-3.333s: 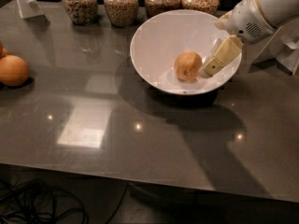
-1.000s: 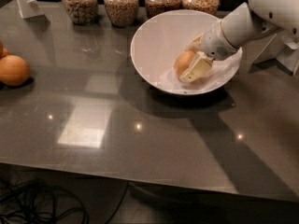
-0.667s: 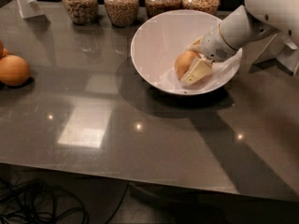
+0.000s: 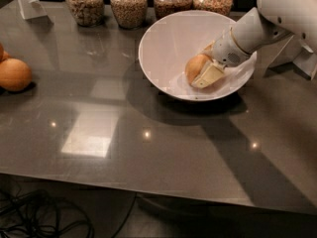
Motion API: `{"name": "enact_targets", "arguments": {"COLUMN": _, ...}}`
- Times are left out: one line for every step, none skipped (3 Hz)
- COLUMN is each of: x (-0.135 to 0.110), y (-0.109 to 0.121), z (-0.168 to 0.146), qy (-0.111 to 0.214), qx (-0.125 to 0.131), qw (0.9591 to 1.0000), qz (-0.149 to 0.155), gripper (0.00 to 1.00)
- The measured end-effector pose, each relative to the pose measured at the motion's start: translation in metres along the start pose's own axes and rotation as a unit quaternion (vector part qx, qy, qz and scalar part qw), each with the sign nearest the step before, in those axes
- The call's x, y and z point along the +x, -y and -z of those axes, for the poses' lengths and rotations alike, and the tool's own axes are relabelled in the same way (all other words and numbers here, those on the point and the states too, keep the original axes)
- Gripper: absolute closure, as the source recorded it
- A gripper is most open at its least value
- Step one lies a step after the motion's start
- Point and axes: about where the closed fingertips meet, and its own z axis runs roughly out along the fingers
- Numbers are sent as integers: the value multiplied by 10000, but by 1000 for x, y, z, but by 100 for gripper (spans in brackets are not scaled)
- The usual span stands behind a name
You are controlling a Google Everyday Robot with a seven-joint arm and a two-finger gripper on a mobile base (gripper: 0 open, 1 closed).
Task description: Pick orange from white bowl
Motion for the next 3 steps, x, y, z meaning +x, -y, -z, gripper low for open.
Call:
{"name": "enact_targets", "arguments": {"x": -10, "y": 2, "z": 8, "qy": 189, "qx": 51, "qw": 9998, "qz": 11, "gripper": 73}}
{"name": "enact_targets", "arguments": {"x": -20, "y": 2, "z": 23, "qy": 524, "qx": 65, "qw": 9986, "qz": 9, "gripper": 96}}
{"name": "enact_targets", "arguments": {"x": -33, "y": -6, "z": 50, "qy": 881, "qx": -38, "qw": 9960, "qz": 150, "gripper": 100}}
